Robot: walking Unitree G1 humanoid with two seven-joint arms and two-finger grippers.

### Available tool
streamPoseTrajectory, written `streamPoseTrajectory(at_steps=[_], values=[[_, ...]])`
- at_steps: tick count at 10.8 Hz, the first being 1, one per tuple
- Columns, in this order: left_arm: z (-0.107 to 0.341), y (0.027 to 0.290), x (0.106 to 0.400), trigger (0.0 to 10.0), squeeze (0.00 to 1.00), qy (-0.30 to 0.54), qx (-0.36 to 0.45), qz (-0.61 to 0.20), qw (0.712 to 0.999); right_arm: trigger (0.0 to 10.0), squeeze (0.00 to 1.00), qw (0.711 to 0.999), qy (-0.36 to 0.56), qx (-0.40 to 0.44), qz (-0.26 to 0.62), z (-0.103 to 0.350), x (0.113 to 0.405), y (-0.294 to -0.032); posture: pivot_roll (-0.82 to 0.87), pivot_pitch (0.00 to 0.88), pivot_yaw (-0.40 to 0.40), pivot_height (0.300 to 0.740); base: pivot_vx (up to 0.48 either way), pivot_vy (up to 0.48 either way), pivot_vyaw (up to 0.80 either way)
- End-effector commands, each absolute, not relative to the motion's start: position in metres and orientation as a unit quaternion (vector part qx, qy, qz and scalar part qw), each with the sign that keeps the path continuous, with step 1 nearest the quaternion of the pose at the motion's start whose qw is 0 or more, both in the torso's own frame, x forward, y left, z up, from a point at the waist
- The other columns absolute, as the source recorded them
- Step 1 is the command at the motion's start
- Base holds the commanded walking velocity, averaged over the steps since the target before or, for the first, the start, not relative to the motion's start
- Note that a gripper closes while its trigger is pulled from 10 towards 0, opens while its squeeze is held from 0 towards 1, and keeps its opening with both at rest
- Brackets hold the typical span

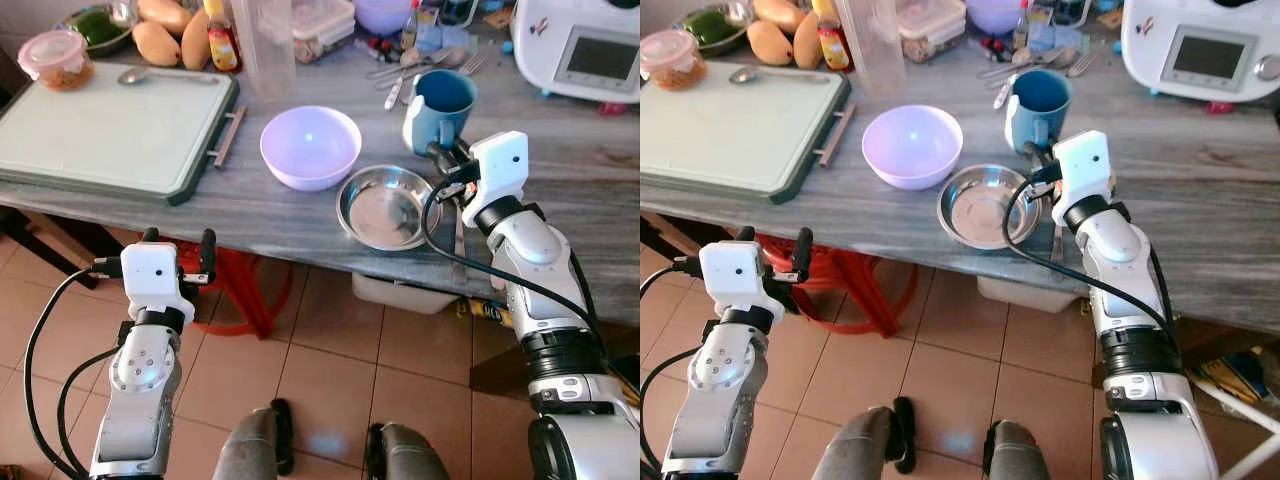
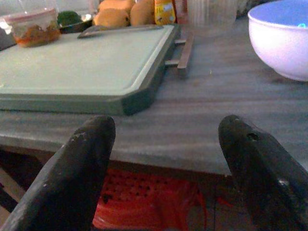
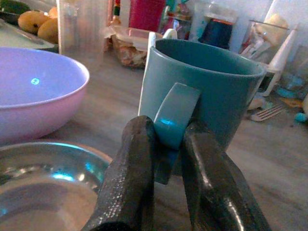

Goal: Setting the table

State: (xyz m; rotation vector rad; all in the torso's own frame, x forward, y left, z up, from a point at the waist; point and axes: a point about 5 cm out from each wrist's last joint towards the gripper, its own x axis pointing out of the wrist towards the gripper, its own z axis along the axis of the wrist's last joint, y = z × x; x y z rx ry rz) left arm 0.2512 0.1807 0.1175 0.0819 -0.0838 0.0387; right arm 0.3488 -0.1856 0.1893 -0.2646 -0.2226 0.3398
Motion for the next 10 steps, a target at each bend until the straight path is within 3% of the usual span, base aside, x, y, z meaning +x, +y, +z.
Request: streamPoseTrajectory(at_steps=[1, 10], values=[[0.1182, 0.1845, 0.2466, 10.0, 0.00, -0.038, 0.048, 0.021, 0.998, 10.0, 0.00, 0.968, -0.108, -0.130, 0.184, 0.1860, 0.3471, -0.1840, 0.04, 0.247, 0.063, 0.740, 0.000, 0.000, 0.00], [0.1207, 0.1847, 0.2424, 10.0, 0.00, -0.028, 0.051, 0.008, 0.998, 10.0, 0.00, 0.954, -0.103, -0.170, 0.223, 0.1801, 0.3469, -0.1848, 0.06, 0.272, 0.086, 0.740, 0.000, 0.000, 0.00]])
